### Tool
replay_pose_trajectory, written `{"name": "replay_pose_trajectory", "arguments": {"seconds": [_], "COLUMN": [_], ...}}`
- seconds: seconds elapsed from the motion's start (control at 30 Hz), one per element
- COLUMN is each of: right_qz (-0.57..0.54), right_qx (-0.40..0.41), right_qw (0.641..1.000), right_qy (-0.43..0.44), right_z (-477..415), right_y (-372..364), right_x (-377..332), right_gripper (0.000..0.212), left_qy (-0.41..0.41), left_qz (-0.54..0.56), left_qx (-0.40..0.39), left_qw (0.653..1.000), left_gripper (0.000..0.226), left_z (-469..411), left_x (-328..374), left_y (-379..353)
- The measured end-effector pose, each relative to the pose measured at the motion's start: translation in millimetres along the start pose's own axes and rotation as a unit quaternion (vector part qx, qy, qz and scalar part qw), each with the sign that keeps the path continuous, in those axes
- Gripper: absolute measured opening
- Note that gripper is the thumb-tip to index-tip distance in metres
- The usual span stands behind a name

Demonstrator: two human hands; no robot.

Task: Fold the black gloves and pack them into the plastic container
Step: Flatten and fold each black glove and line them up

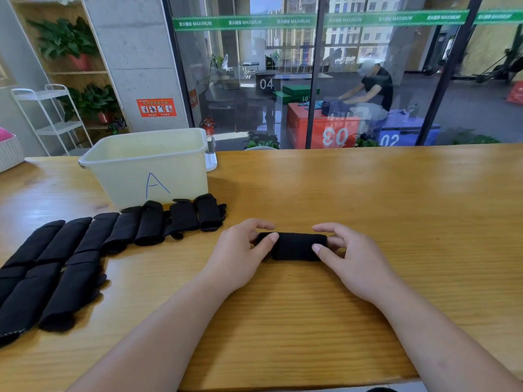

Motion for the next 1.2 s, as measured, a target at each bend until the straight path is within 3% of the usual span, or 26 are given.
{"name": "replay_pose_trajectory", "arguments": {"seconds": [0.13, 0.4, 0.5, 0.6, 0.67, 0.8, 0.93, 1.07, 1.2], "right_qz": [0.042, 0.100, 0.087, 0.081, 0.092, 0.229, 0.347, 0.367, 0.318], "right_qx": [0.056, 0.118, 0.121, 0.100, 0.088, 0.066, -0.085, -0.126, -0.086], "right_qw": [0.997, 0.985, 0.984, 0.986, 0.986, 0.965, 0.929, 0.917, 0.939], "right_qy": [0.016, 0.078, 0.098, 0.107, 0.105, 0.111, 0.102, 0.086, 0.102], "right_z": [-5, -6, -3, -1, 0, 5, 14, 13, 6], "right_y": [-4, -10, -10, -11, -11, -15, -38, -40, -39], "right_x": [-2, -10, -11, -7, -4, -10, -7, -3, -1], "right_gripper": [0.028, 0.018, 0.018, 0.025, 0.031, 0.047, 0.073, 0.076, 0.065], "left_qy": [0.006, -0.117, -0.185, -0.189, -0.176, -0.169, -0.163, -0.160, -0.165], "left_qz": [-0.044, -0.181, -0.193, -0.228, -0.256, -0.267, -0.258, -0.243, -0.248], "left_qx": [0.021, 0.041, -0.027, -0.147, -0.188, -0.204, -0.226, -0.253, -0.244], "left_qw": [0.999, 0.976, 0.963, 0.944, 0.932, 0.927, 0.925, 0.923, 0.923], "left_gripper": [0.021, 0.032, 0.044, 0.069, 0.079, 0.081, 0.078, 0.076, 0.077], "left_z": [-6, -7, 6, 19, 24, 25, 27, 23, 20], "left_x": [0, 17, 35, 38, 37, 36, 33, 30, 24], "left_y": [-5, -11, -17, -34, -40, -42, -46, -46, -47]}}
Point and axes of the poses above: each hand's wrist, its own z-axis away from the middle knuckle, its own y-axis out of the back of the hand, x = y × z, the point moved 5 cm from there along -z, towards the middle knuckle, and after that the axes turned 10 degrees about -y, right-handed, at the moved point
